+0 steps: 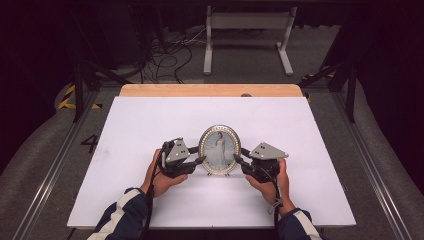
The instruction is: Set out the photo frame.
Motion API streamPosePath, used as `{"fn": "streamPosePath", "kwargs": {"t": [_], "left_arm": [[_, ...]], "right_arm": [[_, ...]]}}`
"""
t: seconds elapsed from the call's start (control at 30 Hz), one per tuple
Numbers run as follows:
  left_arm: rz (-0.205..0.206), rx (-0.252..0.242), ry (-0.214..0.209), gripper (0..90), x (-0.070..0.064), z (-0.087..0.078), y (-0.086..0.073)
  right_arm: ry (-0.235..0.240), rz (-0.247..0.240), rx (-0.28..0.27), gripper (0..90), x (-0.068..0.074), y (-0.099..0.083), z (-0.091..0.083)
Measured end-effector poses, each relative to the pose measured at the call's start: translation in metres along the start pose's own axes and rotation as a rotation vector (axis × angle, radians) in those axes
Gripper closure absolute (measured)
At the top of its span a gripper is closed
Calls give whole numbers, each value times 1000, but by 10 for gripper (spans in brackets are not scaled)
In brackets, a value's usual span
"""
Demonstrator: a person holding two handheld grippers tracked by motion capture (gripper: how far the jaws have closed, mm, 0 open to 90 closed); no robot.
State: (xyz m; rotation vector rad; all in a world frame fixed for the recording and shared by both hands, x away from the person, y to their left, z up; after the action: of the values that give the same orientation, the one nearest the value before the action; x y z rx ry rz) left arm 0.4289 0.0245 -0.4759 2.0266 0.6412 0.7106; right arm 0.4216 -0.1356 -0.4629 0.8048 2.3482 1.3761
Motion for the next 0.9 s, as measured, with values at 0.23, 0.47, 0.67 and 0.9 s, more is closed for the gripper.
{"fn": "streamPosePath", "kwargs": {"t": [0.23, 0.47, 0.67, 0.9], "left_arm": [[21, 3, 13, 498, 0, -3, 0], [52, 26, 20, 376, 0, -3, -5], [47, 34, 32, 255, 1, -3, -6], [63, 42, 26, 179, 1, -4, -10]], "right_arm": [[11, -36, 25, 599, 3, -4, 2], [14, -73, 55, 424, 6, -6, 3], [6, -62, 71, 310, 5, -7, 4], [-2, -57, 82, 227, 3, -9, 5]]}}
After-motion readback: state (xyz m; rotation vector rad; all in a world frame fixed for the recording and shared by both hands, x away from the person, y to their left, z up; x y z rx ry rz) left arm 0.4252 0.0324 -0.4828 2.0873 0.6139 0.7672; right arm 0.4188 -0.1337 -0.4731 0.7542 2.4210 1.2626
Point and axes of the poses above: each handheld gripper's, and its own axes: z roughly forward along the jaws, y roughly out of its top, x roughly to its left, the point moved 10 cm from there along z, roughly forward along the jaws, and after that the axes turned 15 degrees about y, right-handed, at the moved point
